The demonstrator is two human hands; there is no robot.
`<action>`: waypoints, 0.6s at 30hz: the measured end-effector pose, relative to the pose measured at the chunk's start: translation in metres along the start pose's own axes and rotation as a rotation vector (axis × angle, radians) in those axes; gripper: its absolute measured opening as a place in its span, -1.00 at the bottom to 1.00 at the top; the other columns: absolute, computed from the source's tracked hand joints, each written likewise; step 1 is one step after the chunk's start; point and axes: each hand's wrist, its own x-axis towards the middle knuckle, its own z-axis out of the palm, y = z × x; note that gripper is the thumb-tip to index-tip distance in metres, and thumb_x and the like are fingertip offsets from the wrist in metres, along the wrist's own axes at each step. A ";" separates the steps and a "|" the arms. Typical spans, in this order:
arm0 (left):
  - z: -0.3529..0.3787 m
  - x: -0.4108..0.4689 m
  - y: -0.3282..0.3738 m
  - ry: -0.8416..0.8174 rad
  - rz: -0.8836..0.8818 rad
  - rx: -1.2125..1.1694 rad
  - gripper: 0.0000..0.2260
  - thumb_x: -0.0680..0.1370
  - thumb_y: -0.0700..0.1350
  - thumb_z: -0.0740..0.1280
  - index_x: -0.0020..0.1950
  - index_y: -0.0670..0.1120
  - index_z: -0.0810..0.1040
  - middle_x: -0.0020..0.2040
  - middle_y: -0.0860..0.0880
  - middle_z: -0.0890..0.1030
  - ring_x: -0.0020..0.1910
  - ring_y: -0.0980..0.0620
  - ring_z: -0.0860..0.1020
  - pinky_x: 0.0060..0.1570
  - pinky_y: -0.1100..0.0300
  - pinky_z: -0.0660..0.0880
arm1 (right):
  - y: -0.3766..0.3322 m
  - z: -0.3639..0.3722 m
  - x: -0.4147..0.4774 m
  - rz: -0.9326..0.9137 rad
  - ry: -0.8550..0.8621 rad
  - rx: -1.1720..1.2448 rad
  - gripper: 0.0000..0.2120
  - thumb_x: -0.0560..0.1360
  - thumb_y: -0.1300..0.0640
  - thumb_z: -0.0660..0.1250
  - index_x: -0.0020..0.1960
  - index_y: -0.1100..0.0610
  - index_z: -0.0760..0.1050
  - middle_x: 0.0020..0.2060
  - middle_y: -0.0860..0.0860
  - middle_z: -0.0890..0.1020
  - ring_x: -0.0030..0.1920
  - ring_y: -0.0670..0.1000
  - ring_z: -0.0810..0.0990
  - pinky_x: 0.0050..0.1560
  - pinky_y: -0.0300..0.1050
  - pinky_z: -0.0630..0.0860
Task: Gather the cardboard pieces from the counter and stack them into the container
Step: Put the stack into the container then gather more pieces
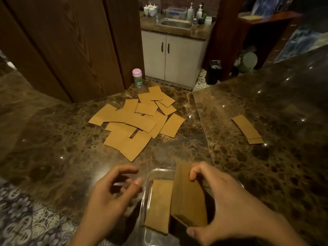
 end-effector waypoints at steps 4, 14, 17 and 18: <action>-0.002 -0.019 -0.037 -0.071 0.126 0.379 -0.69 0.36 0.14 0.58 0.07 0.26 0.65 0.22 0.25 0.57 0.15 0.23 0.58 0.00 0.36 0.53 | -0.015 -0.001 0.001 0.086 -0.268 -0.146 -0.26 0.24 -0.44 0.52 0.21 -0.30 0.16 0.24 -0.41 0.19 0.29 -0.32 0.21 0.33 -0.25 0.33; 0.016 -0.025 -0.041 -0.459 -0.014 0.490 -0.21 0.24 0.39 0.36 0.47 0.29 0.36 0.41 0.57 0.04 0.44 0.32 0.32 0.44 0.29 0.30 | -0.002 0.039 0.013 0.153 -0.360 -0.504 -0.06 0.25 -0.26 0.53 0.46 0.00 0.17 0.52 0.13 0.16 0.52 0.19 0.12 0.51 0.08 0.30; 0.015 -0.022 -0.031 -0.520 -0.034 0.556 -0.23 0.30 0.38 0.35 0.50 0.34 0.25 0.39 0.55 -0.06 0.46 0.30 0.32 0.39 0.36 0.25 | 0.001 0.057 0.018 0.163 -0.328 -0.441 -0.09 0.25 -0.25 0.55 0.42 0.02 0.20 0.51 0.13 0.17 0.52 0.19 0.12 0.49 0.06 0.30; 0.015 -0.021 -0.029 -0.525 -0.035 0.587 -0.24 0.34 0.36 0.37 0.51 0.34 0.23 0.39 0.52 -0.06 0.48 0.27 0.32 0.40 0.34 0.25 | 0.002 0.060 0.020 0.166 -0.314 -0.428 -0.10 0.24 -0.25 0.56 0.42 0.01 0.20 0.51 0.12 0.16 0.53 0.18 0.12 0.49 0.04 0.28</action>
